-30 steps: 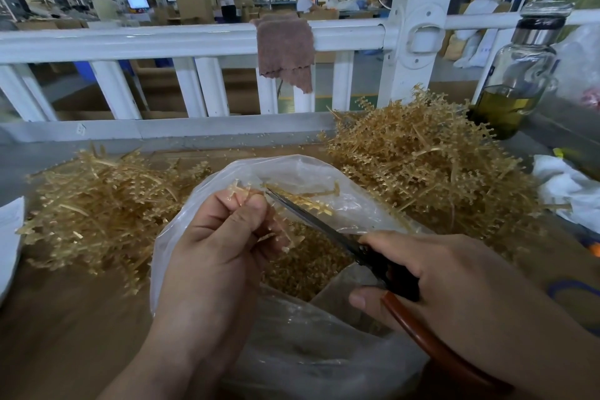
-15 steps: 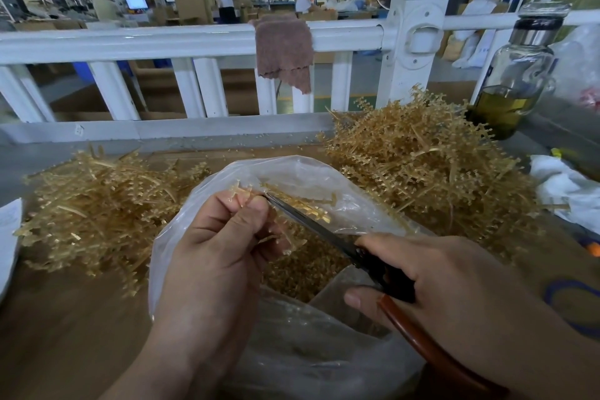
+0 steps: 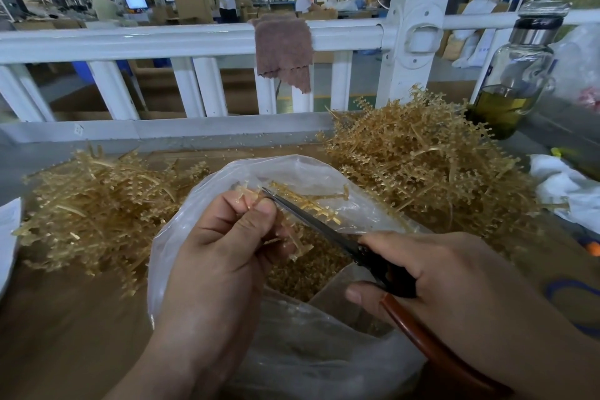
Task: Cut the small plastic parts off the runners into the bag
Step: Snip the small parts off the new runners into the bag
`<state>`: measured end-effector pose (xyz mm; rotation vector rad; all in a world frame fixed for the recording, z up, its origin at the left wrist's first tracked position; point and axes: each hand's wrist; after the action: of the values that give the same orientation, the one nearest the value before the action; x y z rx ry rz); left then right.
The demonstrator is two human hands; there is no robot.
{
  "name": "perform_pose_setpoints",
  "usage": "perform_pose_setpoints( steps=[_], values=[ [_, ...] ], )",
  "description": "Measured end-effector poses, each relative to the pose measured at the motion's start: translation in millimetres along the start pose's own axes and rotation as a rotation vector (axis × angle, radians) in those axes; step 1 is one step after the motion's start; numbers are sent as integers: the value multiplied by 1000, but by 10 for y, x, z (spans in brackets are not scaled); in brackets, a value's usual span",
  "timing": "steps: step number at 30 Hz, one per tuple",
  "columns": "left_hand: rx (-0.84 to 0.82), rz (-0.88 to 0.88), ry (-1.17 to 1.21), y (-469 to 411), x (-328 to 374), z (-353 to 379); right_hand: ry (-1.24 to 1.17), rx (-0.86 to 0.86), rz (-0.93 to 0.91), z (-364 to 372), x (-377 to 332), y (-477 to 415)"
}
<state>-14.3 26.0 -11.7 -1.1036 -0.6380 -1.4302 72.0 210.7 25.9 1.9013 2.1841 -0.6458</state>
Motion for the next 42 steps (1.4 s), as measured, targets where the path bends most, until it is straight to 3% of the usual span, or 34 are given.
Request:
perform_pose_setpoints(
  steps=[42],
  values=[
    [58,-46,-26,9,-39,-73,46,7,-35,88,40,7]
  ],
)
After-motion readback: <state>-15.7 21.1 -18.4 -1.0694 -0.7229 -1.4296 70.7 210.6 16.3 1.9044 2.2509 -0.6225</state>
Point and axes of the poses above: each hand's wrist, its own y-axis away from the middle knuckle, its own z-axis out of the palm, x = y × z, and after that the axes turned 4 degrees about -y, right-handed
